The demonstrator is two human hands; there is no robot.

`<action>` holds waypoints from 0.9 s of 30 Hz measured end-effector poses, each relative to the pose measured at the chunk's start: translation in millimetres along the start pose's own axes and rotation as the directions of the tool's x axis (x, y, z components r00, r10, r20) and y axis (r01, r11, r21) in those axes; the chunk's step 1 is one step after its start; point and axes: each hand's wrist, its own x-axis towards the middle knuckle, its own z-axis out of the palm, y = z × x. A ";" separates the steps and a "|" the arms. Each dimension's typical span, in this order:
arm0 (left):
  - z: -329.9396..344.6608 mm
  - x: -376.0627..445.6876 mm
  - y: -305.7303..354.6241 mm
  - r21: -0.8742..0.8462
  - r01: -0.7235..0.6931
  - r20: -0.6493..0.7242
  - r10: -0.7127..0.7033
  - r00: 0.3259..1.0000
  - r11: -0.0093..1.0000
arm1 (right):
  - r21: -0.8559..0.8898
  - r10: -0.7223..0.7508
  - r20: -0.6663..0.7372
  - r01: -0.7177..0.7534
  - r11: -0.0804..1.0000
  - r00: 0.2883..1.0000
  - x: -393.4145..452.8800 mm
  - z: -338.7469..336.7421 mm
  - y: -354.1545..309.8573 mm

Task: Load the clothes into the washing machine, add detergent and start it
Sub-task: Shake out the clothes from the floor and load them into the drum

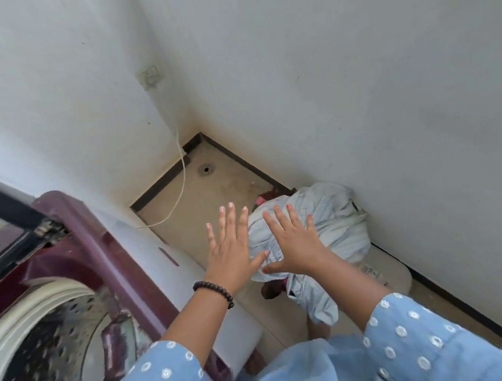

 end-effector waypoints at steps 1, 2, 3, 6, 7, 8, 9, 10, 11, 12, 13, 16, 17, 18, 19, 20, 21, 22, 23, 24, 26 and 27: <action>6.9 6.1 6.8 0.013 -0.016 0.020 0.015 1.000 1.000 | 0.009 0.020 0.016 -0.020 1.000 1.000 0.2 5.4 10.3; 14.0 11.9 12.7 0.025 -0.027 0.042 0.026 0.999 0.999 | 0.017 0.038 0.032 -0.039 0.999 0.999 0.1 10.9 20.0; 19.8 16.6 16.8 0.038 -0.038 0.058 0.036 0.998 0.999 | 0.023 0.052 0.045 -0.053 0.998 0.998 0.3 15.9 27.9; 38.5 32.8 30.7 0.081 -0.080 0.102 0.071 0.992 0.993 | 0.044 0.090 0.087 -0.094 0.995 0.992 3.8 30.6 53.1; 44.1 38.1 34.7 0.084 -0.088 0.115 0.078 0.990 0.993 | 0.049 0.102 0.100 -0.108 0.993 0.990 6.2 34.9 61.0; 49.2 42.8 37.5 0.080 -0.093 0.126 0.083 0.989 0.992 | 0.052 0.113 0.112 -0.119 0.992 0.987 9.1 38.9 67.6; 55.1 48.7 40.5 0.075 -0.097 0.143 0.086 0.986 0.992 | 0.056 0.123 0.126 -0.130 0.990 0.984 13.0 43.4 74.8; 61.4 54.5 43.0 0.073 -0.098 0.160 0.086 0.983 0.992 | 0.060 0.130 0.138 -0.140 0.988 0.982 17.3 47.8 81.5; 68.5 60.4 44.7 0.071 -0.097 0.178 0.083 0.980 0.993 | 0.065 0.135 0.149 -0.146 0.987 0.980 22.1 52.5 87.8; 76.1 66.2 45.5 0.070 -0.094 0.196 0.078 0.977 0.993 | 0.069 0.138 0.160 -0.150 0.986 0.977 26.7 57.7 93.8; 82.5 71.0 44.9 0.069 -0.091 0.211 0.075 0.975 0.993 | 0.072 0.138 0.171 -0.152 0.986 0.975 30.9 62.2 98.3; 105.6 87.5 42.3 0.058 -0.104 0.262 0.086 0.961 0.993 | 0.087 0.138 0.220 -0.160 0.983 0.966 48.4 78.4 112.6; 113.1 92.2 41.3 0.049 -0.109 0.274 0.091 0.957 0.993 | 0.092 0.137 0.236 -0.163 0.982 0.962 54.6 84.2 116.5; 119.1 95.8 40.1 0.039 -0.112 0.279 0.097 0.955 0.993 | 0.095 0.135 0.248 -0.163 0.982 0.959 60.5 88.9 119.4; 128.0 101.1 38.7 0.025 -0.110 0.290 0.098 0.952 0.994 | 0.100 0.131 0.268 -0.163 0.982 0.954 68.5 95.6 122.5; 135.7 105.4 37.5 0.016 -0.106 0.297 0.096 0.950 0.994 | 0.103 0.129 0.285 -0.164 0.981 0.950 76.0 101.3 125.1; 143.1 109.1 35.9 0.011 -0.102 0.302 0.094 0.949 0.995 | 0.109 0.126 0.302 -0.166 0.980 0.945 83.2 106.7 127.0; 151.9 113.1 33.5 0.009 -0.097 0.315 0.089 0.945 0.995 | 0.114 0.125 0.322 -0.169 0.979 0.938 91.3 113.8 128.8; 158.8 116.8 31.4 0.007 -0.092 0.327 0.085 0.941 0.996 | 0.113 0.123 0.336 -0.169 0.979 0.934 98.8 119.3 129.7; 167.0 120.9 28.6 0.001 -0.086 0.344 0.080 0.936 0.996 | 0.111 0.117 0.349 -0.165 0.980 0.930 107.4 126.6 130.2; 181.7 129.7 23.4 -0.011 -0.073 0.374 0.072 0.925 0.997 | 0.103 0.104 0.366 -0.151 0.983 0.925 124.9 139.5 129.9; 188.5 133.8 20.7 -0.011 -0.070 0.387 0.068 0.920 0.998 | 0.100 0.099 0.376 -0.146 0.984 0.921 133.2 145.4 129.2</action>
